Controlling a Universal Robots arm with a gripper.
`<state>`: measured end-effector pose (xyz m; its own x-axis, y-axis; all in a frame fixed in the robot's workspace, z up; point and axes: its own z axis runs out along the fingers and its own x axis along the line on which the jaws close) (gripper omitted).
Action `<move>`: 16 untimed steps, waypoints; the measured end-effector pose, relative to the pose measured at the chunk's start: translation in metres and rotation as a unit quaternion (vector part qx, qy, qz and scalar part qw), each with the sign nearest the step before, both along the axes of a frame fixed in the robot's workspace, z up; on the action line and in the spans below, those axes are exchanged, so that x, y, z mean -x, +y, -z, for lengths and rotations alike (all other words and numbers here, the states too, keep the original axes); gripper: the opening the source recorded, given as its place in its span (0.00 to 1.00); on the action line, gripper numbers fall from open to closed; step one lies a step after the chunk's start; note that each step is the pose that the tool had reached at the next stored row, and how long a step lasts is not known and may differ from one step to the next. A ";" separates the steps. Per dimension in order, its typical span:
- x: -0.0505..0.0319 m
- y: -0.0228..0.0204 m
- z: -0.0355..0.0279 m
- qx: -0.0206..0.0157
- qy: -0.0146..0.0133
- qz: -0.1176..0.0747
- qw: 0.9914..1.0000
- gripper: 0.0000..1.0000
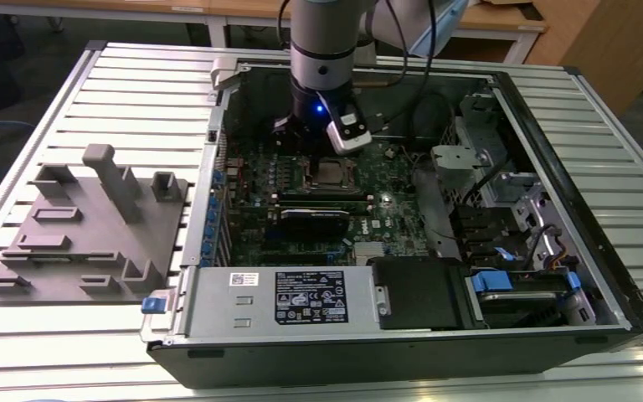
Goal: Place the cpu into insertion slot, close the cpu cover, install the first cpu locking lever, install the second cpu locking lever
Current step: 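Close the cpu cover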
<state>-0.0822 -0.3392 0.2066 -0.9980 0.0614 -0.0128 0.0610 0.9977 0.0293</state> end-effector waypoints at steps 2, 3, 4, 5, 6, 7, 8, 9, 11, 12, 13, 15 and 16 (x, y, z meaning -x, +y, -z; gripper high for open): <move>0.0000 0.0000 0.0006 0.000 0.000 0.000 1.000 0.10; 0.0003 0.0000 0.0008 0.000 0.000 0.000 1.000 0.10; 0.0007 0.0000 0.0010 0.000 0.000 0.000 1.000 0.10; 0.0013 0.0000 0.0012 0.000 0.000 0.000 1.000 0.10; 0.0019 0.0001 0.0014 0.000 0.000 0.000 1.000 0.10; 0.0024 0.0000 0.0018 0.000 0.000 0.000 1.000 0.10; 0.0026 0.0001 0.0026 0.000 0.000 0.000 1.000 0.10; 0.0027 0.0000 0.0035 0.000 0.000 0.000 1.000 0.10; 0.0027 0.0001 0.0050 0.000 0.000 0.000 1.000 0.10; 0.0028 0.0000 0.0054 0.000 0.000 0.000 1.000 0.10; 0.0028 0.0000 0.0058 0.000 0.000 0.000 1.000 0.10; 0.0029 0.0000 0.0066 0.000 0.000 0.000 1.000 0.10; 0.0030 0.0001 0.0072 0.000 0.000 0.000 1.000 0.10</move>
<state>-0.0852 -0.3391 0.1994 -0.9980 0.0615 -0.0128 0.0611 0.9977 0.0295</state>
